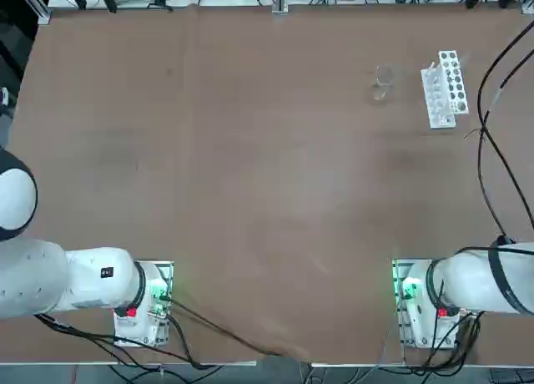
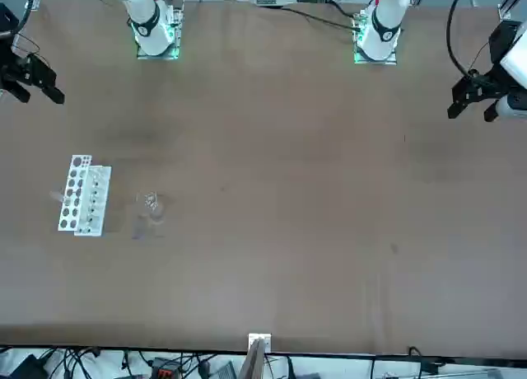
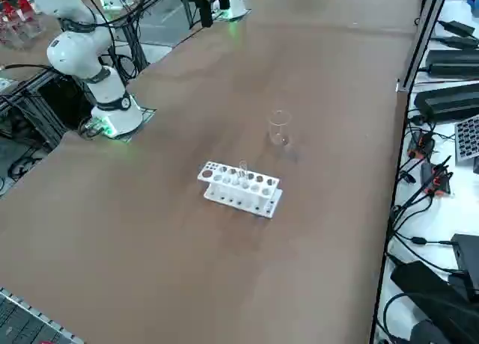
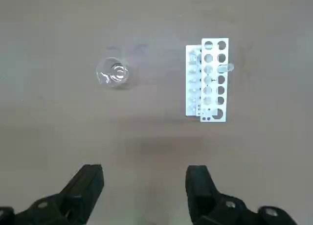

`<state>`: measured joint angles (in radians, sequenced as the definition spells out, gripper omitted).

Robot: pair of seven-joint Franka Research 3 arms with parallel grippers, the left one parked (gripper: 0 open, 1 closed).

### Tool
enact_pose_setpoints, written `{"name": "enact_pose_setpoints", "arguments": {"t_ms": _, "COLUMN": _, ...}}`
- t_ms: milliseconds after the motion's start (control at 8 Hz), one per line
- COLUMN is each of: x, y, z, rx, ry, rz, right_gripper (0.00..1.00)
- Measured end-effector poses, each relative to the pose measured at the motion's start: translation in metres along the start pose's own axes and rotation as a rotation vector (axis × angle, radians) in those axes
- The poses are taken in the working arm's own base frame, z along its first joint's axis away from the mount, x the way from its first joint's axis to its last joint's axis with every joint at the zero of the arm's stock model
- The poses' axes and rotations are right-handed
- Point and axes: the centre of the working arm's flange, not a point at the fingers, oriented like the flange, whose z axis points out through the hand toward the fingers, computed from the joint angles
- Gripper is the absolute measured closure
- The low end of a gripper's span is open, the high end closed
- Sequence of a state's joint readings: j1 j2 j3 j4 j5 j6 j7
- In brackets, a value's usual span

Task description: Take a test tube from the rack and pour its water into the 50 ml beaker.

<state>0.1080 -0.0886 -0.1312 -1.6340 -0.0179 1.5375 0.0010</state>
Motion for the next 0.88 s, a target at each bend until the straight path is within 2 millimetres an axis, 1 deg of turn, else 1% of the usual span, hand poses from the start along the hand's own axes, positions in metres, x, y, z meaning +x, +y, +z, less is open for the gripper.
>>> {"name": "enact_pose_setpoints", "arguments": {"t_ms": 625, "x": 0.0012, "y": -0.0002, "z": 0.0015, "rx": 0.0, "ry": -0.001, "rz": 0.004, "right_gripper": 0.0}}
{"name": "enact_pose_setpoints", "arguments": {"t_ms": 875, "x": 0.0088, "y": -0.0001, "z": 0.0019, "rx": -0.002, "ry": 0.037, "rz": 0.094, "right_gripper": 0.0}}
